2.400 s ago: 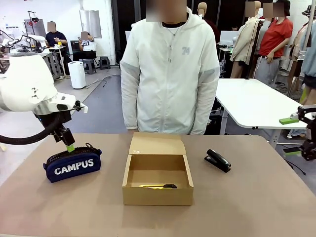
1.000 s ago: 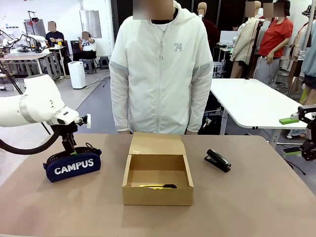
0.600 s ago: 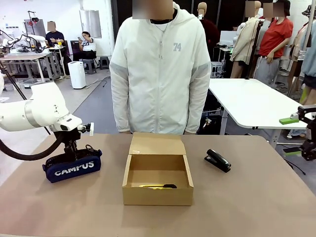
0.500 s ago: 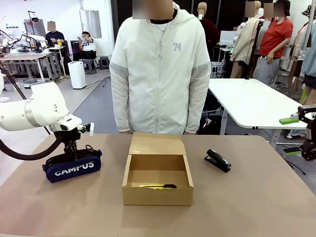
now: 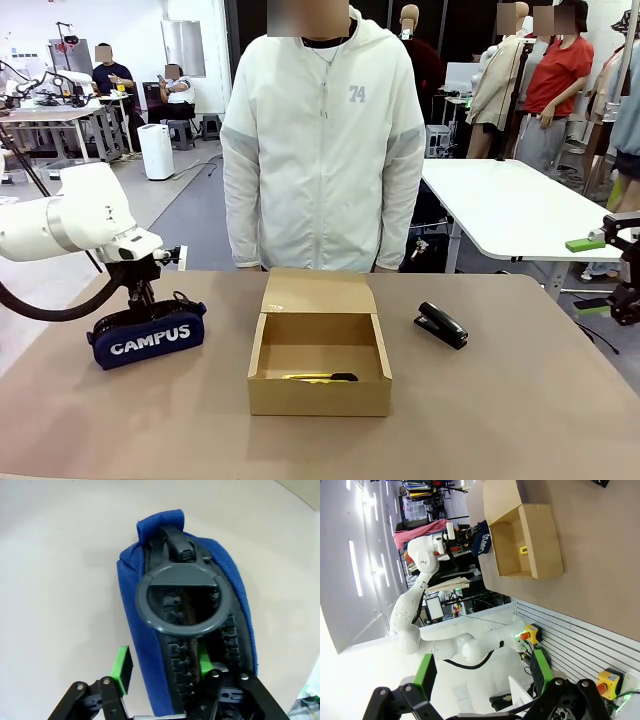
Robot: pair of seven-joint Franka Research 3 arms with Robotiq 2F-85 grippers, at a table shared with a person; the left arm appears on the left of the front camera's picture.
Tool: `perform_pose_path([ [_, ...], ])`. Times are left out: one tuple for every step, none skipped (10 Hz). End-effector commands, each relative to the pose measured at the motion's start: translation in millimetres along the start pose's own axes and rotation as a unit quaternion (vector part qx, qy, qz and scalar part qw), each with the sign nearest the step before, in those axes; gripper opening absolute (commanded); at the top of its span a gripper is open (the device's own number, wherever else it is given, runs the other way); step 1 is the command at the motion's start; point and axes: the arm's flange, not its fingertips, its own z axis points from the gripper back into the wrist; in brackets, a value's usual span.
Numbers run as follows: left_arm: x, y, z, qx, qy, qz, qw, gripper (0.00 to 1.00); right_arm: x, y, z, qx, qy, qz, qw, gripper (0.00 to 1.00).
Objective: Pack the items into the box.
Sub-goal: Pick up the item indicated by the person and place it inside the Mailer Box.
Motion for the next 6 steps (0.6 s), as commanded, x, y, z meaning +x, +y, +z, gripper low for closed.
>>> perform_pose_path([
  [-3.4,2.7,1.4,-0.007,-0.019,-0.01,1.0,0.0,-0.6,1.3,2.7,-0.001,0.003,0.007,1.0,1.0],
  [-4.4,2.7,2.0,-0.006,-0.019,-0.007,1.0,0.0,-0.6,1.3,2.7,-0.001,0.003,0.007,1.0,1.0],
  [-4.6,2.3,2.0,-0.006,-0.02,-0.009,1.0,0.0,-0.6,1.3,2.7,-0.001,0.003,0.007,1.0,1.0],
  [-5.3,2.1,2.5,-0.005,-0.019,-0.008,1.0,0.0,-0.6,1.3,2.7,-0.001,0.003,0.007,1.0,1.0],
  [-6.1,2.1,3.4,-0.005,-0.023,-0.007,1.0,0.0,-0.6,1.3,2.7,-0.001,0.003,0.007,1.0,1.0],
  [-6.9,2.0,5.5,-0.006,-0.028,-0.006,1.0,0.0,-0.6,1.3,2.7,-0.001,0.003,0.007,1.0,1.0],
])
